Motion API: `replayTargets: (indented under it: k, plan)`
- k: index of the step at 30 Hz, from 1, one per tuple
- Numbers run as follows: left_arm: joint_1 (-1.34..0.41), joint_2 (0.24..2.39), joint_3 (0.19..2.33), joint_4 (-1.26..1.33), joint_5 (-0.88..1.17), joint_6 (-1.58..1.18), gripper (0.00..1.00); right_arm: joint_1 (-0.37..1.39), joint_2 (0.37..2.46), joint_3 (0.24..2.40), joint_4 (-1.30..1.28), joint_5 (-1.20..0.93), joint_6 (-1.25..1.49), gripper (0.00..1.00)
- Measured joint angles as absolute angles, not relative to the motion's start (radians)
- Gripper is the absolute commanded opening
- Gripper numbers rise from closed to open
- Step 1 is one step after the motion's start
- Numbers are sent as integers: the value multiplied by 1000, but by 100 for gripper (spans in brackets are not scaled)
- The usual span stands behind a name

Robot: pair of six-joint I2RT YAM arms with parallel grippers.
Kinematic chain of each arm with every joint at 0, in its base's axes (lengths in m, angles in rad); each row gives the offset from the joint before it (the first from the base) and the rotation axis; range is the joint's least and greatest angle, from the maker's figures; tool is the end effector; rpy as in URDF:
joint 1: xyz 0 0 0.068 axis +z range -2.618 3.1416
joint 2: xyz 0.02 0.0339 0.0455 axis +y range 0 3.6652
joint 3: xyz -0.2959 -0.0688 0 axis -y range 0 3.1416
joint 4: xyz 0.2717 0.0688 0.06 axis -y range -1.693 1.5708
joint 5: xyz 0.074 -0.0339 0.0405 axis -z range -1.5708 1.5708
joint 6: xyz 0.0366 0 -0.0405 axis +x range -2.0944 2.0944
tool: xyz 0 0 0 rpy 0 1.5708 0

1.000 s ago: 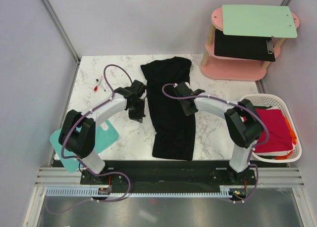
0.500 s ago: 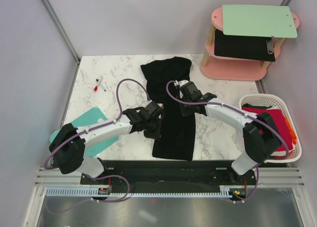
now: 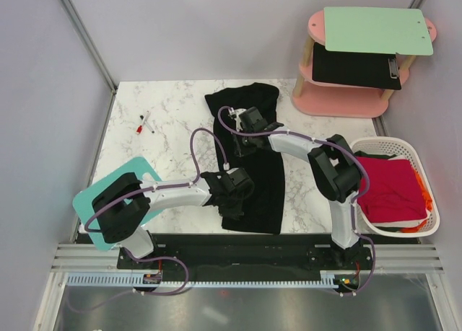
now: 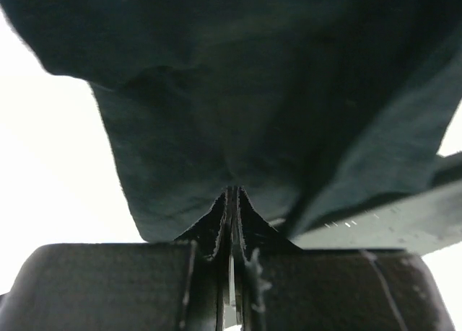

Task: Fold and stack the t-shirts
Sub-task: Rotate the tshirt 90 degrees

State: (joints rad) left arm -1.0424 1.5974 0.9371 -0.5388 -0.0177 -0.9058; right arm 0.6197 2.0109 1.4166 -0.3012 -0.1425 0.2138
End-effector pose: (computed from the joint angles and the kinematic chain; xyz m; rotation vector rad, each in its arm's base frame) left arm 0.1616 -0.2755 0.1870 0.1922 2.8802 -0.4346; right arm 0.3826 0.2793 0.1927 -0.5720 2.4652 0.5247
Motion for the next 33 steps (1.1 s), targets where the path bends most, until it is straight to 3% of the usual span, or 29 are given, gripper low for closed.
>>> replayTargets:
  k: [21, 33]
  plan:
    - [-1076, 1594, 862, -516, -70, -1036, 2, 617, 2302, 1785, -363, -160, 213, 24]
    - [-1142, 1576, 839, -498, -112, -1131, 2, 617, 2342, 1850, -382, -179, 211, 26]
